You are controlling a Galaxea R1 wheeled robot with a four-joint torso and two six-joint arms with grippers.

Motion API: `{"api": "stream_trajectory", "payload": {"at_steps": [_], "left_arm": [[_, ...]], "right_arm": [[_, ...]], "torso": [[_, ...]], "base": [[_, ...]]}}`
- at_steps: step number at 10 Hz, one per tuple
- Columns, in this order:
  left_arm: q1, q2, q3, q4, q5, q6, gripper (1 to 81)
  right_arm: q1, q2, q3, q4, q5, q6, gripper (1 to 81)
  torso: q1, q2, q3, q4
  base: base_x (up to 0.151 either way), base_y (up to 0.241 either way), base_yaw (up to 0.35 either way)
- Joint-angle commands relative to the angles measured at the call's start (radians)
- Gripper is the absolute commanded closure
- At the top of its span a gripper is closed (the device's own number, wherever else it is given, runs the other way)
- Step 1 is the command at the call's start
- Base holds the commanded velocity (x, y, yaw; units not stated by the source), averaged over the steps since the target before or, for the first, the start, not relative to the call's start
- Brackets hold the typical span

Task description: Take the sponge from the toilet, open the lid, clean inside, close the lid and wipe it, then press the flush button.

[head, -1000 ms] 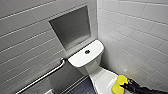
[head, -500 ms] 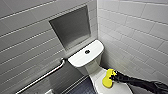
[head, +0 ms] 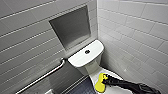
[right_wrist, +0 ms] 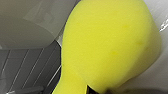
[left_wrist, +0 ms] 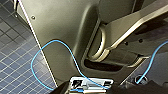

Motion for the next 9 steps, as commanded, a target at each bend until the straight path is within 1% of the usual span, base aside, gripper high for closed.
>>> {"api": "stream_trajectory", "payload": {"at_steps": [1, 3, 4, 5, 6, 7, 8, 9], "left_arm": [[0.003, -0.011, 0.001, -0.005, 0.089, 0.000, 1.0], [0.003, -0.008, 0.001, 0.000, 0.089, 0.000, 1.0], [0.003, -0.010, 0.001, 0.000, 0.089, 0.000, 1.0], [0.003, -0.008, 0.001, 0.000, 0.089, 0.000, 1.0], [0.003, -0.007, 0.001, 0.000, 0.089, 0.000, 1.0], [0.003, -0.005, 0.001, 0.001, 0.089, 0.000, 1.0], [0.003, -0.005, 0.001, 0.001, 0.091, 0.000, 1.0], [0.003, -0.007, 0.001, 0.001, 0.094, 0.000, 1.0]], "right_arm": [[0.043, -0.248, 0.480, -0.012, 0.172, 0.005, 81.1], [-0.009, -0.320, 0.512, 0.022, 0.212, 0.005, 81.1], [-0.032, -0.388, 0.598, 0.034, 0.282, 0.005, 81.1], [-0.050, -0.436, 0.660, 0.033, 0.321, 0.005, 81.1], [-0.075, -0.472, 0.694, 0.034, 0.338, 0.004, 81.1], [-0.109, -0.496, 0.708, 0.039, 0.358, 0.005, 81.1], [-0.139, -0.516, 0.714, 0.056, 0.392, 0.005, 81.1], [-0.159, -0.538, 0.714, 0.073, 0.405, 0.005, 81.1]], "torso": [[0.000, 0.000, 0.000, 0.000], [0.000, 0.000, 0.000, 0.000], [0.000, 0.000, 0.000, 0.000], [0.000, 0.000, 0.000, 0.000], [0.000, 0.000, 0.000, 0.000], [0.000, 0.000, 0.000, 0.000], [0.000, 0.000, 0.000, 0.000], [0.000, 0.000, 0.000, 0.000]], "base": [[0.000, 0.000, 0.000], [0.000, 0.000, 0.000], [0.000, 0.000, 0.000], [0.000, 0.000, 0.000], [0.000, 0.000, 0.000], [0.000, 0.000, 0.000], [0.000, 0.000, 0.000], [0.000, 0.000, 0.000]]}}
